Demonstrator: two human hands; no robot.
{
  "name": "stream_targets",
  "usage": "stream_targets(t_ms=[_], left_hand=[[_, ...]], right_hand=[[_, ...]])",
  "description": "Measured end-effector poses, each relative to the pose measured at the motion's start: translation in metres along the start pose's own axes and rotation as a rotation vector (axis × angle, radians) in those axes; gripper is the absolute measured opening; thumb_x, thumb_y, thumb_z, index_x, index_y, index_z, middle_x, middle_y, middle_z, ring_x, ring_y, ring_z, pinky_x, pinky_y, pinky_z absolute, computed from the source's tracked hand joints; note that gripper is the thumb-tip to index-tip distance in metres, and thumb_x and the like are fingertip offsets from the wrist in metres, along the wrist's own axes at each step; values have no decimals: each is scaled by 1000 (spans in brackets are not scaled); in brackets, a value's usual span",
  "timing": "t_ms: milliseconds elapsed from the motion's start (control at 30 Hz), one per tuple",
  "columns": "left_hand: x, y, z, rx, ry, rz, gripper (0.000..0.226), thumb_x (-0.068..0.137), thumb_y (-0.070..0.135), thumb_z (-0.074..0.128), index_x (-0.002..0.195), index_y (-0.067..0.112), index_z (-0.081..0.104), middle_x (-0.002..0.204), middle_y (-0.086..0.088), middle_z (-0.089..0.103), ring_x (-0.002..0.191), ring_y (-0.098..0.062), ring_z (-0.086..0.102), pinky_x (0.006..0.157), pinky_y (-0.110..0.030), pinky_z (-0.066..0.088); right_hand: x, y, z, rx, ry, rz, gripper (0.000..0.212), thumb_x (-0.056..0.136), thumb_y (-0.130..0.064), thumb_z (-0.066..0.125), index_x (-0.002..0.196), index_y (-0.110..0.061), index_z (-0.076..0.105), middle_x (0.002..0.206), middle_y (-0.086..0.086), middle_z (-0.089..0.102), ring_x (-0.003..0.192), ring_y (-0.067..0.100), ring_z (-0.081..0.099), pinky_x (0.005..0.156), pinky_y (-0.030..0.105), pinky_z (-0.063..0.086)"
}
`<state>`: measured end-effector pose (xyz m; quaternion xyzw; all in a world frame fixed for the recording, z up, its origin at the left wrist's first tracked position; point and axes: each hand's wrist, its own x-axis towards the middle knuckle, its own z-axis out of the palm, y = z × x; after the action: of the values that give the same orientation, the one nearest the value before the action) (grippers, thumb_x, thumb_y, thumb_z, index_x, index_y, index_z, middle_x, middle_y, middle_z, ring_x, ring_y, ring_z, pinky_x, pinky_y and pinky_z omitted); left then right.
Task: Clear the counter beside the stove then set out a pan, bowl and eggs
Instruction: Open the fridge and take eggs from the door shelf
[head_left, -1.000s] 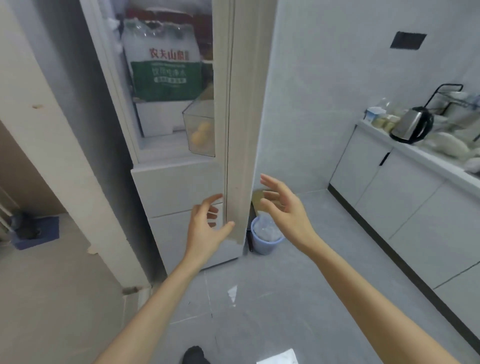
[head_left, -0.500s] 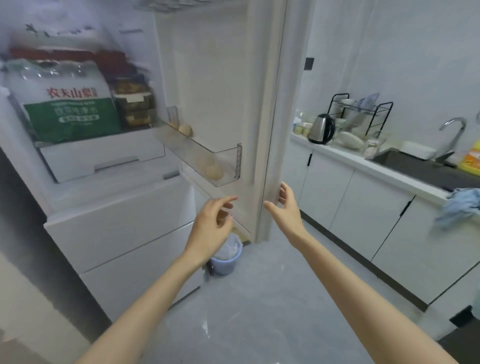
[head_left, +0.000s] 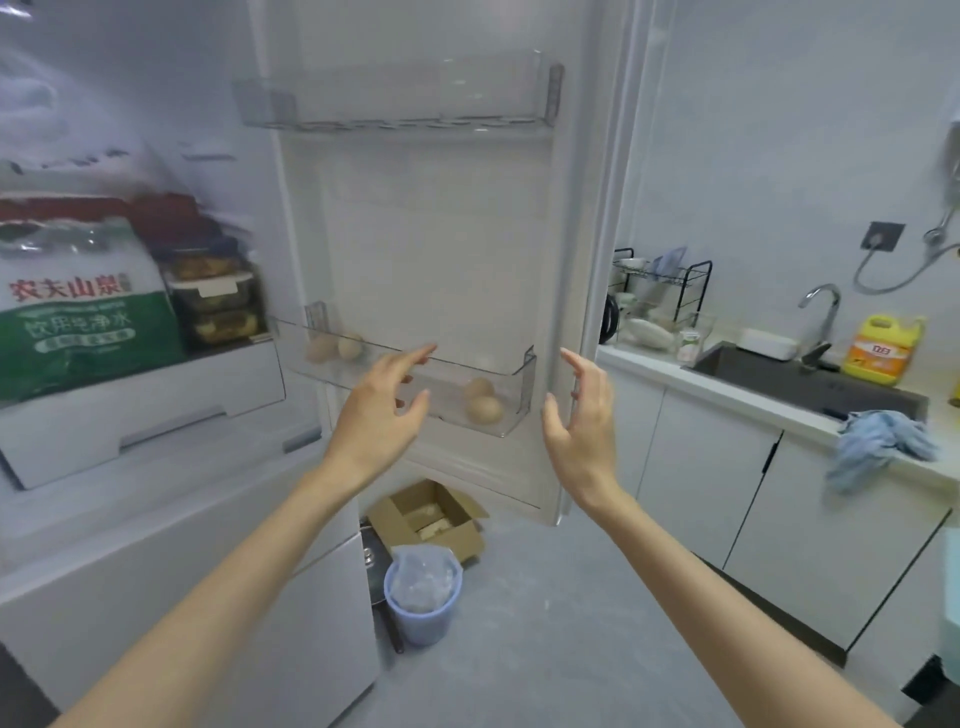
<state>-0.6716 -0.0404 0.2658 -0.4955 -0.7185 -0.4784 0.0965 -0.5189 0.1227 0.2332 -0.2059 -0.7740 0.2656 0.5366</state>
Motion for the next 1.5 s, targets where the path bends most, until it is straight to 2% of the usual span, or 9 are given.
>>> stream_targets(t_ms=[133, 367, 433, 533, 733, 1067, 1300, 1367, 1500], left_hand=[[46, -24, -2, 121, -91, 45, 47, 91, 13, 55, 136, 25, 51, 137, 3, 50, 128, -19, 43, 105, -27, 32], [93, -58, 1, 180, -307, 107, 36, 96, 23, 52, 131, 21, 56, 132, 3, 59, 127, -16, 50, 114, -45, 28], [100, -65, 3, 152, -340, 136, 34, 97, 22, 51, 131, 19, 57, 133, 2, 59, 128, -15, 49, 115, -37, 26], [108, -73, 4, 80, -347, 162, 33, 97, 20, 52, 129, 17, 59, 131, 3, 60, 126, -14, 50, 105, -20, 30], [123, -78, 9, 15, -334, 171, 32, 93, 20, 55, 124, 24, 62, 113, 10, 69, 113, -10, 59, 98, -27, 42], [148, -85, 6, -55, -320, 74, 21, 90, 20, 58, 104, 29, 70, 93, 18, 69, 85, -5, 66, 87, -30, 51], [152, -86, 4, -49, -353, 87, 21, 90, 20, 58, 105, 27, 71, 100, 15, 70, 85, -6, 66, 86, -27, 50], [154, -85, 4, -47, -361, 81, 21, 90, 20, 58, 104, 28, 71, 101, 15, 71, 85, -6, 65, 86, -26, 49], [157, -85, 7, -8, -389, 74, 21, 91, 22, 56, 103, 30, 71, 100, 18, 69, 80, 0, 62, 79, -21, 46]], right_hand=[[34, -23, 12, -287, -209, -252, 31, 92, -12, 51, 121, -14, 62, 119, 0, 61, 115, 17, 50, 96, 25, 41], [63, -12, 33, -486, -296, -74, 20, 96, -26, 50, 100, -18, 68, 101, -4, 63, 97, 17, 57, 73, 32, 47], [71, -10, 33, -496, -308, -43, 14, 94, -22, 53, 99, -19, 65, 98, -4, 65, 94, 18, 59, 72, 33, 47], [85, -13, 31, -511, -358, 62, 13, 91, -18, 53, 99, -20, 63, 96, -3, 69, 90, 20, 61, 75, 35, 49], [126, -19, 37, -549, -474, 235, 23, 87, -17, 53, 105, -25, 65, 92, -4, 70, 90, 16, 63, 77, 27, 49], [178, 1, 84, -933, -870, 427, 37, 84, -16, 62, 121, -21, 63, 124, 1, 63, 111, 22, 59, 84, 24, 46], [184, 21, 97, -1000, -1015, 500, 24, 73, -15, 77, 95, -6, 71, 92, 9, 72, 77, 25, 66, 53, 21, 45], [183, 27, 97, -982, -1028, 473, 17, 70, -20, 79, 77, -11, 66, 76, 7, 67, 71, 24, 64, 55, 24, 48], [179, 34, 96, -921, -1034, 419, 24, 73, -25, 76, 89, -10, 68, 82, 7, 68, 78, 25, 68, 66, 30, 52]])
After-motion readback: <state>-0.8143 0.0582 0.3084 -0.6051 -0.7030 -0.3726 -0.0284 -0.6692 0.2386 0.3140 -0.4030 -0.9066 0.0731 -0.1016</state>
